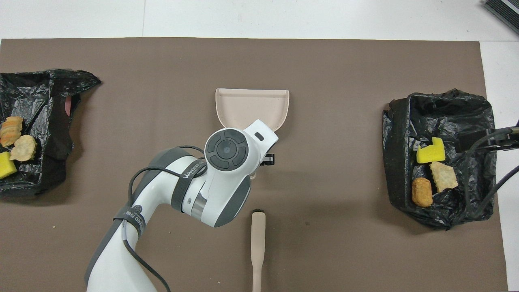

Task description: Sweep and dump trash in bin

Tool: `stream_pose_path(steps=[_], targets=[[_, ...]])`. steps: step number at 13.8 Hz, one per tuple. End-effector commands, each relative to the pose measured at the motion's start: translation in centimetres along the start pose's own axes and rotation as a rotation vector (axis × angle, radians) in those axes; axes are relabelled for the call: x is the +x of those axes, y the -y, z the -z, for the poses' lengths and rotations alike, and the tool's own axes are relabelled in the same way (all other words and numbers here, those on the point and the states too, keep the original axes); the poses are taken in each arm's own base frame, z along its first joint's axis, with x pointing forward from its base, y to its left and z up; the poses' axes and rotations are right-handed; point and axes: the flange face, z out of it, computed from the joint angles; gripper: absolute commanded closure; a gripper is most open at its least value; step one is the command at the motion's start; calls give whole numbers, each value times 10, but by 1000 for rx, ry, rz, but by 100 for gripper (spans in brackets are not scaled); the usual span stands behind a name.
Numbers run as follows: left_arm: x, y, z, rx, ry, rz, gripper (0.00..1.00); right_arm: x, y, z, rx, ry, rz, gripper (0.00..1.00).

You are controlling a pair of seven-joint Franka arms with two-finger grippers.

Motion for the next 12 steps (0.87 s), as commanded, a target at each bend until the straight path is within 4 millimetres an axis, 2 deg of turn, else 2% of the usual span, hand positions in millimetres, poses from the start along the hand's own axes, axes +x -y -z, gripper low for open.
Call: stream_pose_path(steps=[1, 2, 5, 7, 8, 10, 12], targets=[[-6, 16, 41, -9, 79, 17, 0, -5, -2, 0, 23, -20, -14, 0], [-9, 26, 55, 3, 120, 20, 0, -5, -2, 0, 23, -20, -14, 0], [-16, 70, 119, -5, 167, -8, 0, -5, -2, 0, 23, -20, -14, 0], [-17, 121, 158, 44, 193, -39, 0, -5, -2, 0, 23, -20, -14, 0], [-19, 136, 174, 40, 194, -75, 0, -5, -2, 0, 23, -20, -14, 0], [-13, 183, 202, 18, 182, -81, 0, -5, -2, 0, 23, -20, -14, 0], [-6, 214, 217, 11, 154, -113, 0, -5, -2, -1, 23, -19, -14, 0]])
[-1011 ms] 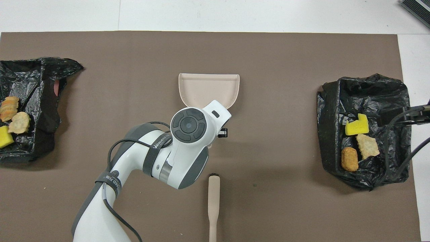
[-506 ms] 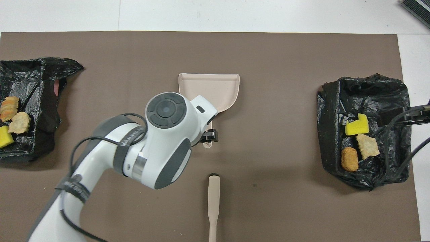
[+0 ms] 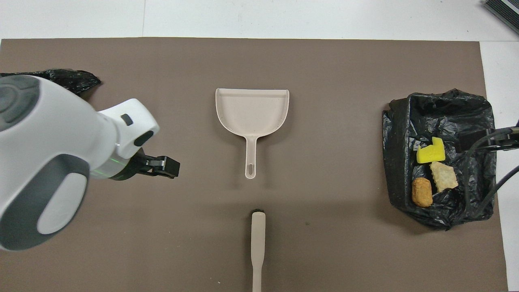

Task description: Sweep and dump trash in bin

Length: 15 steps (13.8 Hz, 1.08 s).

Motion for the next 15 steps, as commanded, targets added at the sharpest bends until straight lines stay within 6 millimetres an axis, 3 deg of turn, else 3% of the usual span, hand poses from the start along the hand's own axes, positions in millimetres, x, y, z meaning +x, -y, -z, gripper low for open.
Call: stream_pose_path(steps=[1, 4, 7, 10, 13, 15], targets=[[-2, 40, 10, 19, -15, -39, 0, -5, -3, 0, 23, -21, -15, 0], [-3, 113, 37, 28, -61, -93, 0, -5, -2, 0, 23, -21, -14, 0], [-8, 166, 60, 60, -85, -53, 0, -5, -2, 0, 23, -21, -15, 0], [-11, 195, 93, 80, -149, -36, 0, -5, -2, 0, 23, -21, -15, 0], [-19, 204, 122, 89, -173, -18, 0, -5, -2, 0, 23, -21, -15, 0], [-27, 221, 131, 91, -156, 11, 0, -5, -2, 1, 23, -22, -15, 0]])
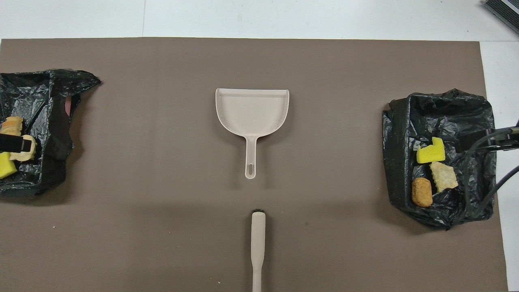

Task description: Sweep and dump trash in bin

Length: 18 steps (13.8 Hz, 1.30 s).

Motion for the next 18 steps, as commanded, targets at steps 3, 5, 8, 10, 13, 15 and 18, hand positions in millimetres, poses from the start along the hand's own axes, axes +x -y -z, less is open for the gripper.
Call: stream_pose_path(steps=[3, 5, 8, 10, 13, 15, 18], targets=[[-7, 0, 33, 40, 19, -26, 0, -4, -3, 3, 18, -19, -12, 0], [-7, -10, 40, 45, 16, -38, 0, -4, -7, 3, 12, -20, -18, 0], [-10, -20, 41, 29, 60, -75, 0, -4, -8, 2, 6, -23, -17, 0], [1, -28, 44, 16, 89, -102, 0, -3, -8, 2, 2, -26, -15, 0], [3, -39, 45, 8, 91, -119, 0, -3, -8, 1, -1, -24, -17, 0], [-2, -42, 53, 8, 67, -122, 0, -3, -8, 2, 1, -26, -18, 0], [-4, -45, 56, 11, 61, -118, 0, -2, -10, 1, -4, -22, -21, 0]])
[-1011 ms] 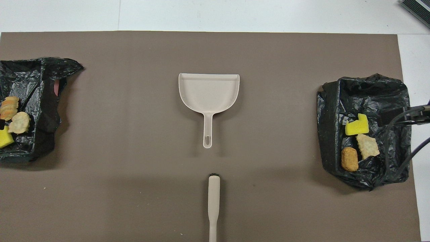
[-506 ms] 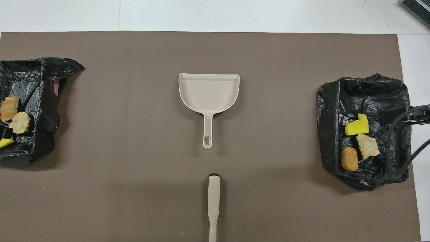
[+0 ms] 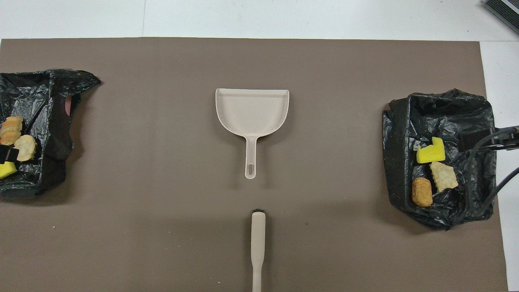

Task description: Sweep and dump trash in bin

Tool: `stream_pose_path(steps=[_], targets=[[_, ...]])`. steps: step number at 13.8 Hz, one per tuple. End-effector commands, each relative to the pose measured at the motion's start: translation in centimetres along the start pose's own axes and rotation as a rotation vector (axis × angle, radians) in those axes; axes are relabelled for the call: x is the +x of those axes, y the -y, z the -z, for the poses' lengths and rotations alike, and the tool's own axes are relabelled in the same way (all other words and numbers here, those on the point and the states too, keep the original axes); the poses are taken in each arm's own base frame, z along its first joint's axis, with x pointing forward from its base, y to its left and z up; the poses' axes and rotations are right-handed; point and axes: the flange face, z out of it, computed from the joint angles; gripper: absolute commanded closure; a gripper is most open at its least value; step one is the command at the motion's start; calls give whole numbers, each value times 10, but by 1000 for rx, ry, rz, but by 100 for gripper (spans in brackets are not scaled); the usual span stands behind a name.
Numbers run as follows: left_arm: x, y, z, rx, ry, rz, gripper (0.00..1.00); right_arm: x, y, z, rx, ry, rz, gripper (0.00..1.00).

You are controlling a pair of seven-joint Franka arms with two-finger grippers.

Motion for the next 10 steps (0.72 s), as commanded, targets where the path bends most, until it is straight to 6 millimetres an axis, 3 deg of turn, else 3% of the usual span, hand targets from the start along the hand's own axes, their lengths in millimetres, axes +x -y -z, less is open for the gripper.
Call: stream_pose_path(steps=[1, 10], targets=[[-5, -2, 4, -14, 8, -5, 0, -2, -4, 1, -12, -17, -11, 0], [-5, -4, 4, -10, 3, 61, 0, -2, -4, 1, -19, -17, -10, 0]])
